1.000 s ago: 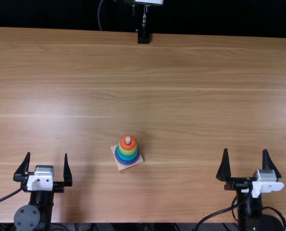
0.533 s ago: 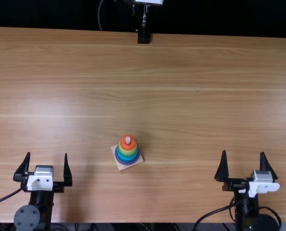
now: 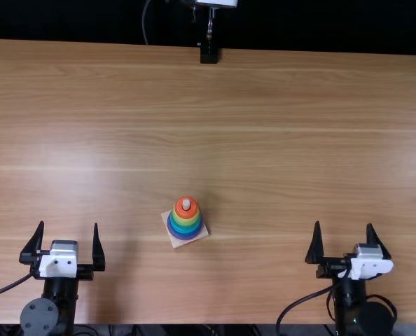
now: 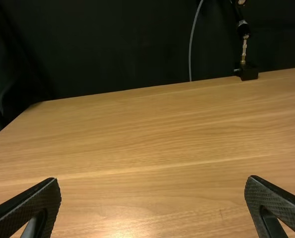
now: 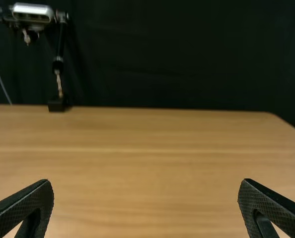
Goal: Build the Hanoi tower: stack the rings onto the peg from bottom to top in this color order: purple, dark blue, light blue, dark green, light green, yellow, orange.
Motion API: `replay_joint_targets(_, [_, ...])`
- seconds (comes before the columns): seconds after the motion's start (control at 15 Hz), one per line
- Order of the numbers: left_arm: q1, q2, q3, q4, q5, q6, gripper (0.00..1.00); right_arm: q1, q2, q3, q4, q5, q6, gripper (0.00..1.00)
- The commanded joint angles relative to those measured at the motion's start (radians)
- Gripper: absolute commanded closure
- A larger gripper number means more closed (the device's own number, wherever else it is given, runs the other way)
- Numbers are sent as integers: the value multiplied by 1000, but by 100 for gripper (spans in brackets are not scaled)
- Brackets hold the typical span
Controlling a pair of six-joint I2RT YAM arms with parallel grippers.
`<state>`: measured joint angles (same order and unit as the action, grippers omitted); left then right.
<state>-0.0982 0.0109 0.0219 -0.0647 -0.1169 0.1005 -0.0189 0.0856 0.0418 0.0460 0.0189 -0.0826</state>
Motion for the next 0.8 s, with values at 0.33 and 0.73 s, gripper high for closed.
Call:
replay_joint_targets(0.33, [-1, -11, -22, -5, -3, 4, 0, -9, -86, -25, -165, 1, 3, 0])
replay_joint_targets(0.73, [-1, -11, -22, -5, -3, 4, 0, -9, -86, -25, -165, 0, 3, 0])
